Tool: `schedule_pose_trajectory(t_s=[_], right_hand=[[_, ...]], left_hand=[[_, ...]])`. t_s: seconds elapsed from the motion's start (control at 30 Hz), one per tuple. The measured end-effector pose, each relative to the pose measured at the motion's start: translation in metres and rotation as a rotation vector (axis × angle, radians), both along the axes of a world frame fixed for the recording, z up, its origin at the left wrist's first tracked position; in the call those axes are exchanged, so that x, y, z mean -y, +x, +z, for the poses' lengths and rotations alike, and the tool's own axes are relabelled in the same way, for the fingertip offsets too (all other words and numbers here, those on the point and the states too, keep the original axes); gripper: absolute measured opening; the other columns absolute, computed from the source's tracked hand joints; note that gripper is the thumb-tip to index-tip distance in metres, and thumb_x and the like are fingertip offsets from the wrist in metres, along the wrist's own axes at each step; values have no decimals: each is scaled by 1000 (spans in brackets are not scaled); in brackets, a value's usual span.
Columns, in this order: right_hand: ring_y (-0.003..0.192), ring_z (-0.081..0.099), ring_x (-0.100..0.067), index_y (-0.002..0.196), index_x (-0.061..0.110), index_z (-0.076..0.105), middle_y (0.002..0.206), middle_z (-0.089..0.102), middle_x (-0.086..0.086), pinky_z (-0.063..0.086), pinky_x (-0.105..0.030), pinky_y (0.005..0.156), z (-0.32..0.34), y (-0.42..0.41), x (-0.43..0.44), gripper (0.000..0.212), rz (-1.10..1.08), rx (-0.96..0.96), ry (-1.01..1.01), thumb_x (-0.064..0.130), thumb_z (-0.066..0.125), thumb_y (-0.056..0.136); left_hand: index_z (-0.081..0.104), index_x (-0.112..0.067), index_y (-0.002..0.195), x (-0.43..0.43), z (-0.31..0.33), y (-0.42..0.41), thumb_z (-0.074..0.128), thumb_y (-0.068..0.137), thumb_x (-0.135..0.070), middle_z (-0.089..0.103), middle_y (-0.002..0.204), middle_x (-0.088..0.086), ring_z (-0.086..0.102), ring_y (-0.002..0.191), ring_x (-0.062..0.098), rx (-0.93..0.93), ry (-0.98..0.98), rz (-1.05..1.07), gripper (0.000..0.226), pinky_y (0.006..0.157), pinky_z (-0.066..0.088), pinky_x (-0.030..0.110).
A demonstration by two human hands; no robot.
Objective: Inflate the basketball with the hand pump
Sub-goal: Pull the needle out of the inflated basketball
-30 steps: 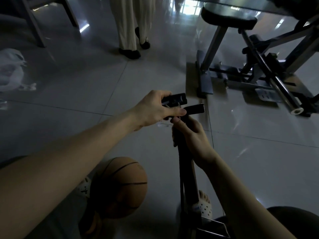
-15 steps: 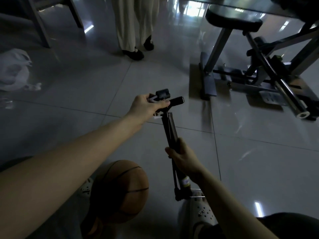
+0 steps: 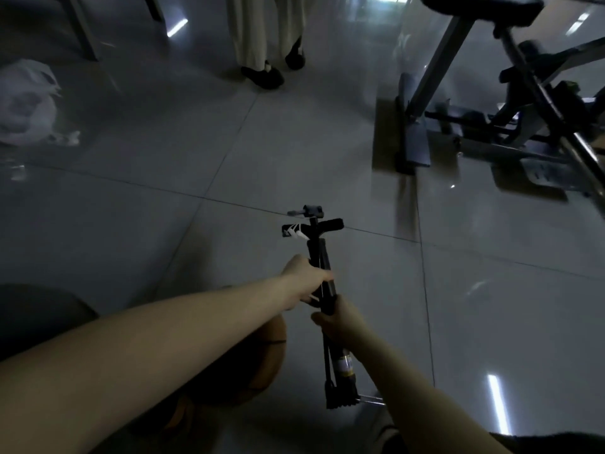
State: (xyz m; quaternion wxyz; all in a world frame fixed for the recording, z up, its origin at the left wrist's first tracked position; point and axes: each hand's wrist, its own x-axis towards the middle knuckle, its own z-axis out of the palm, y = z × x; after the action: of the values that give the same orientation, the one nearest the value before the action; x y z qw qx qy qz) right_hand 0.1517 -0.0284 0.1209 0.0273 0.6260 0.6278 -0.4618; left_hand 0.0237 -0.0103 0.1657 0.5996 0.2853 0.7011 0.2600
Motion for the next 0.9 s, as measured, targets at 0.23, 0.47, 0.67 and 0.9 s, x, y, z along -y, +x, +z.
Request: schedule_pose_trajectory(t_s=[0.23,0.47,0.67,0.9], right_hand=[[106,62,-32,138,-1,42,122,57,-19,56,-40,89,-77,-10,4,54,-66,49,-241,21,64,93],[116,57,-36,141,-5,38,131,53,-23,52,-43,95,-122,-4,28,59,-144,83,-383,22,63,95],[99,54,-35,128,-6,47,109,54,-19,51,-45,92,-143,19,23,47,-255,89,-450,28,61,98],[75,60,-31,101,8,59,93,64,-16,52,-40,61,-166,28,24,21,-165,183,-506,25,64,91]], left_hand=[[42,-17,147,32,-19,-72,78,76,-61,46,144,8,48,129,30,-737,17,-766,91,100,46,37],[-12,-39,158,89,-45,-134,80,44,-85,-2,167,7,9,150,43,-680,-328,-722,153,118,26,60],[14,-31,158,83,-53,-109,66,73,-79,17,164,-1,17,150,29,-743,113,-601,111,121,22,49],[2,-47,156,86,-66,-103,58,56,-97,19,162,3,26,145,35,-636,-73,-497,125,113,36,55]])
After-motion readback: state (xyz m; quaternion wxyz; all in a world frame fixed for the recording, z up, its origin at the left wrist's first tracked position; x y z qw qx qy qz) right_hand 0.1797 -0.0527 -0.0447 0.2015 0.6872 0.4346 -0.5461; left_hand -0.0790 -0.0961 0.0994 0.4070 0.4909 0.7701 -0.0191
